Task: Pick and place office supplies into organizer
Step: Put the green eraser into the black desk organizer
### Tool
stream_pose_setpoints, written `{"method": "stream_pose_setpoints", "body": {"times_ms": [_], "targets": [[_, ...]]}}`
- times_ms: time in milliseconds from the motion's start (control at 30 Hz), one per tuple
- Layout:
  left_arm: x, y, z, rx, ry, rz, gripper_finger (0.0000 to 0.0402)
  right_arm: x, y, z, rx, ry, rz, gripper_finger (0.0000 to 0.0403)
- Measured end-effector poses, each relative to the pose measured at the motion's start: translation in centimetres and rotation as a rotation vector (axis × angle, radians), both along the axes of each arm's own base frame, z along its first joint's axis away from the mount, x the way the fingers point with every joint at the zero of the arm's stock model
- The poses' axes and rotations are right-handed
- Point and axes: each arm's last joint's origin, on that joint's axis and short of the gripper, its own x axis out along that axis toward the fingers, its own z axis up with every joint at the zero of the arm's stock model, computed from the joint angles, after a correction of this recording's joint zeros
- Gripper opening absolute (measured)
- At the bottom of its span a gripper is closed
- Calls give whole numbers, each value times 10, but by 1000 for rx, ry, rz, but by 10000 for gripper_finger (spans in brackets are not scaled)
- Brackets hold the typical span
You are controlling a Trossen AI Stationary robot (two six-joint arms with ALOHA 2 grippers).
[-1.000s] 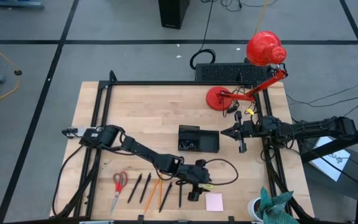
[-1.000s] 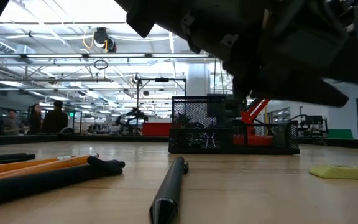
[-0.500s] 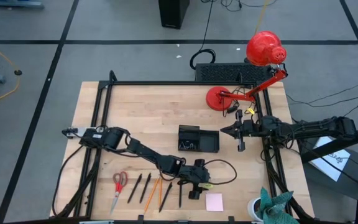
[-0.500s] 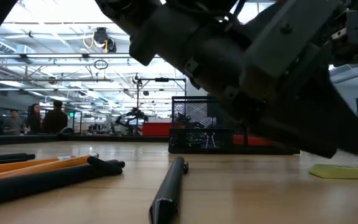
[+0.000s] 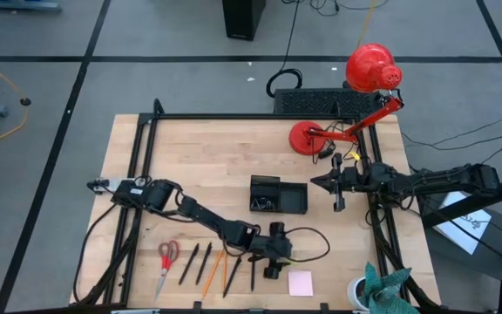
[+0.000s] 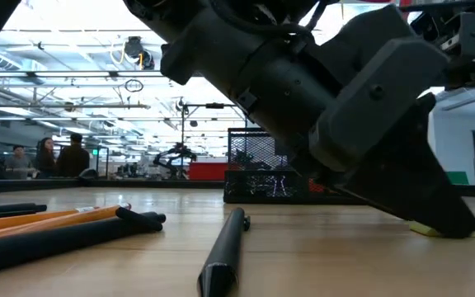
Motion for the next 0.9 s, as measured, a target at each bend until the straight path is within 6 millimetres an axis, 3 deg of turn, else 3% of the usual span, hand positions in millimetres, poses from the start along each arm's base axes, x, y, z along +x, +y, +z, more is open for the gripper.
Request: {"method": "stream_pose_setpoints", "body": {"times_ms": [333,900], "targets": [[5,17,-1,-10,8,-65,259,0,0,0,0,0,2,4],[7,13,0,-30,-35,-319,210,0,0,0,0,1,5,4]]}}
